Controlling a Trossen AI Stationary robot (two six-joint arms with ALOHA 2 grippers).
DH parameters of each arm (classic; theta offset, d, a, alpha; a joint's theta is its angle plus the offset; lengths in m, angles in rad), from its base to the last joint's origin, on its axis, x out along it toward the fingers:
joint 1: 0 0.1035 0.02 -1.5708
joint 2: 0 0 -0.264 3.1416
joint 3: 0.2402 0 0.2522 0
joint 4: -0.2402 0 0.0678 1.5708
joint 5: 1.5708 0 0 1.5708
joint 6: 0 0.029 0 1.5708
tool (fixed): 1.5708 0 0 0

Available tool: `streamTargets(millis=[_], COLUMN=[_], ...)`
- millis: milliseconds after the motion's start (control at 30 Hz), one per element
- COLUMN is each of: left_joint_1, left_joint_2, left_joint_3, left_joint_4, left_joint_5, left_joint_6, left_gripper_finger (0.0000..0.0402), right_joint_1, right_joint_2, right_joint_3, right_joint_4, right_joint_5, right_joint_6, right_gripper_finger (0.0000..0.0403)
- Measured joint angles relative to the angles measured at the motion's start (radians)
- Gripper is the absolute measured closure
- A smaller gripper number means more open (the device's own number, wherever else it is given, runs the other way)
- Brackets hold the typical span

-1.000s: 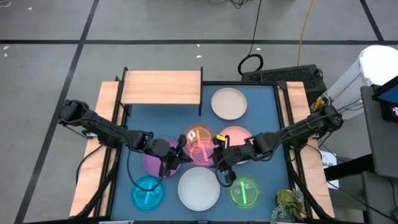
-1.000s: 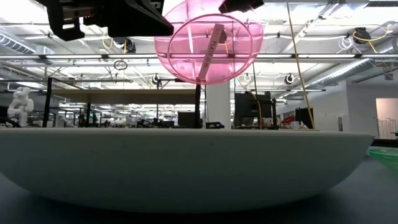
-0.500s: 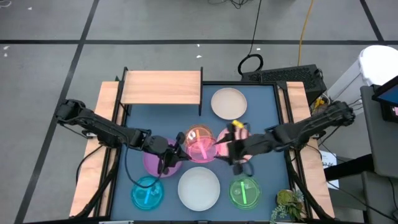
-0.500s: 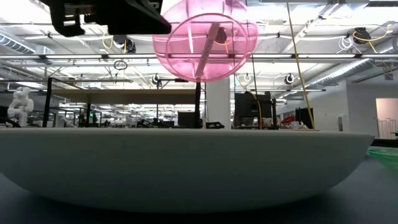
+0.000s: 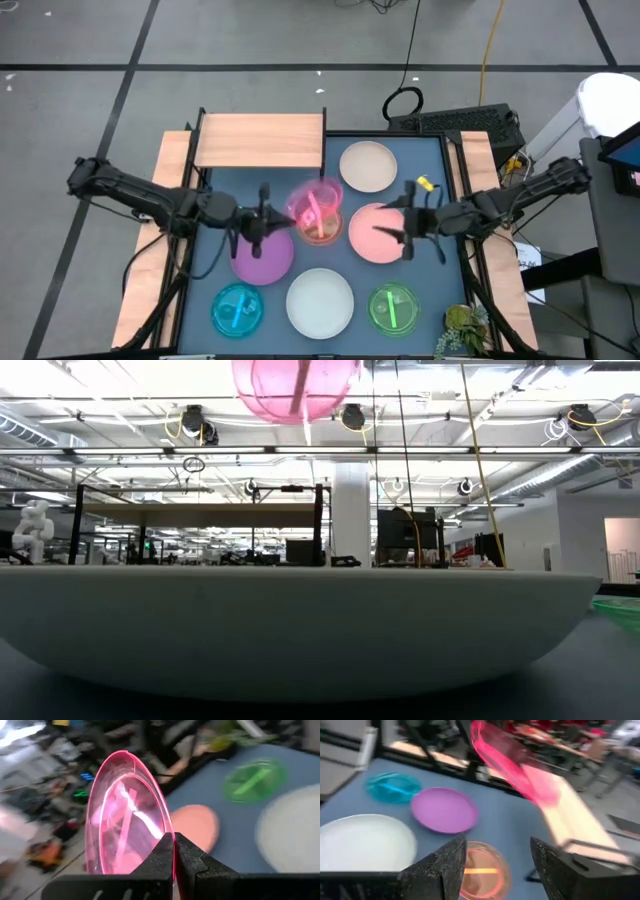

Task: Place and stack plates onto a shelf
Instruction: Put the light pink plate on the shelf

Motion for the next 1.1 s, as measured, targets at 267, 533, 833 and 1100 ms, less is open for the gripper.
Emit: streamTargets(millis=[267,533,833,1100], left_joint_1=[0.080,0.230,0.409,0.488], left_joint_2=[-0.080,-0.094,-0.094,-0.093], left_joint_3=[0.000,0.000,0.000,0.000], left_joint_4=[0.005,-0.014,-0.222,-0.424], left_joint_5=[-0.192,-0.365,-0.424,-0.435], left_joint_6=[0.029,-0.028,-0.213,-0.403], left_gripper_finger=[0.0400,0.0397,0.0395,0.0395], right_joint_1=[0.000,0.000,0.000,0.000], right_joint_2=[-0.109,-0.115,-0.114,-0.114], right_joint_3=[-0.054,-0.063,-0.063,-0.063], right_joint_4=[0.013,0.014,0.014,0.014], right_joint_5=[0.025,0.025,0.025,0.025], right_joint_6=[0.025,0.023,0.024,0.024], right_gripper_finger=[0.0204,0.0204,0.0204,0.0204])
